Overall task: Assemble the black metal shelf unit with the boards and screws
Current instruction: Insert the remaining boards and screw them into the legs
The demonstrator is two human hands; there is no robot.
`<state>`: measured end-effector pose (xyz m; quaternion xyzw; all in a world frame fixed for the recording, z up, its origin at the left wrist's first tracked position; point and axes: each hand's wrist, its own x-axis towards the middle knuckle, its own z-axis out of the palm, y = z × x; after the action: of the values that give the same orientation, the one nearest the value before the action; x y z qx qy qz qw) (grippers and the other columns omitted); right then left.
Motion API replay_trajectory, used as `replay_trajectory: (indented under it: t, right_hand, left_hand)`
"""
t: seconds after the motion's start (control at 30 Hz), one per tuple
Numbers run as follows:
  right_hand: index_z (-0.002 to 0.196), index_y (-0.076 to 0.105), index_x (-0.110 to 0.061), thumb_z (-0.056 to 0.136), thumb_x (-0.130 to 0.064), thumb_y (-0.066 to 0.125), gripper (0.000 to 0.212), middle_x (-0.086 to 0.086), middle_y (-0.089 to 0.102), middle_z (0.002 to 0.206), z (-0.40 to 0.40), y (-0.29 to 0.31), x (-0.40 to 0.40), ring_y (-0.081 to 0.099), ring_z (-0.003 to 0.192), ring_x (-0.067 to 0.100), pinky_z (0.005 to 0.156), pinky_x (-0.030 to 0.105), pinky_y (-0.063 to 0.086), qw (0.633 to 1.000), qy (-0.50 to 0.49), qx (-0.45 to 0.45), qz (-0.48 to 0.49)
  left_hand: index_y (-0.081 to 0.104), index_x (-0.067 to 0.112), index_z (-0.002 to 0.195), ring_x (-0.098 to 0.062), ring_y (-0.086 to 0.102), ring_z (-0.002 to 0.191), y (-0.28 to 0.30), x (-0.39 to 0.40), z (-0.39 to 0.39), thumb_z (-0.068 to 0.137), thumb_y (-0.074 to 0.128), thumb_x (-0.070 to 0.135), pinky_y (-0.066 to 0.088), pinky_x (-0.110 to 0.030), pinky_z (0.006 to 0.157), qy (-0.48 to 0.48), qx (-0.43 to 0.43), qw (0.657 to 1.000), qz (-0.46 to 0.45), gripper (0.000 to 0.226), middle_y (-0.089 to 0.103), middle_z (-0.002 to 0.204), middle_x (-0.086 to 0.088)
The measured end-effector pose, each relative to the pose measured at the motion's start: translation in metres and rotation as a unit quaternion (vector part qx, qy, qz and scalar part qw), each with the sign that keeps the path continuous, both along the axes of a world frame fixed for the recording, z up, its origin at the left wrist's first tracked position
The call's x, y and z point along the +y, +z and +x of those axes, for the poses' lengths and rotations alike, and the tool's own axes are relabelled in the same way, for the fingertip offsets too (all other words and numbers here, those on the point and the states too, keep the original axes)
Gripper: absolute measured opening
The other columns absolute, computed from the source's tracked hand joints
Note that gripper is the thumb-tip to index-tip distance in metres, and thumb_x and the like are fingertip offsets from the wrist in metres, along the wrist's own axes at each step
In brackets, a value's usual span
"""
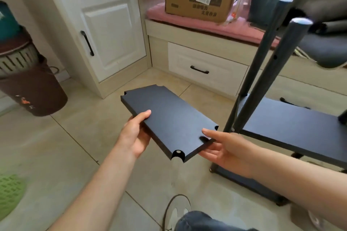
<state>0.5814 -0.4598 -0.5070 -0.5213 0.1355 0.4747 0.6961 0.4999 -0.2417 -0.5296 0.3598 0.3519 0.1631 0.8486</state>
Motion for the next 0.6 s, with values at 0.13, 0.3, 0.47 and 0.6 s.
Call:
replay_trajectory:
  t: [0.13,0.3,0.47,0.6]
  right_hand:
    - [0.118,0.056,0.002,0.092,-0.002,0.062,0.027,0.025,0.072,0.101,-0.025,0.048,-0.014,0.073,0.09,0.037,0.064,0.043,0.062,0.999,0.009,-0.03,0.042]
    - [0.111,0.056,0.003,0.095,-0.002,0.057,0.017,0.026,0.071,0.104,-0.039,0.105,-0.038,0.073,0.088,0.037,0.058,0.041,0.061,0.995,0.011,-0.061,0.079]
    - [0.107,0.055,-0.002,0.092,-0.003,0.057,0.015,0.024,0.072,0.102,-0.049,0.148,-0.076,0.073,0.087,0.037,0.061,0.043,0.062,0.992,0.001,-0.074,0.104]
    - [0.108,0.054,-0.005,0.091,-0.002,0.055,0.018,0.02,0.073,0.09,-0.049,0.168,-0.116,0.074,0.081,0.035,0.056,0.038,0.06,0.989,-0.002,-0.097,0.109]
  left_hand:
    - [0.057,0.003,0.135,-0.026,0.065,0.118,0.05,-0.014,-0.015,0.096,0.062,0.011,0.05,-0.038,0.104,-0.005,-0.027,1.0,0.011,0.04,0.068,0.128,-0.013]
    - [0.062,0.007,0.127,-0.02,0.075,0.096,0.096,-0.031,-0.037,0.1,0.059,0.026,0.058,-0.035,0.084,-0.006,-0.085,0.996,-0.008,0.033,0.075,0.114,-0.009]
    - [0.055,0.004,0.133,-0.027,0.075,0.096,0.123,-0.042,-0.053,0.1,0.046,0.058,0.063,-0.039,0.069,0.01,-0.14,0.985,-0.096,0.063,0.073,0.118,-0.014]
    - [0.062,0.013,0.127,-0.026,0.074,0.099,0.139,-0.038,-0.063,0.099,0.031,0.069,0.063,-0.041,0.072,-0.029,-0.122,0.991,-0.044,0.07,0.074,0.116,-0.01]
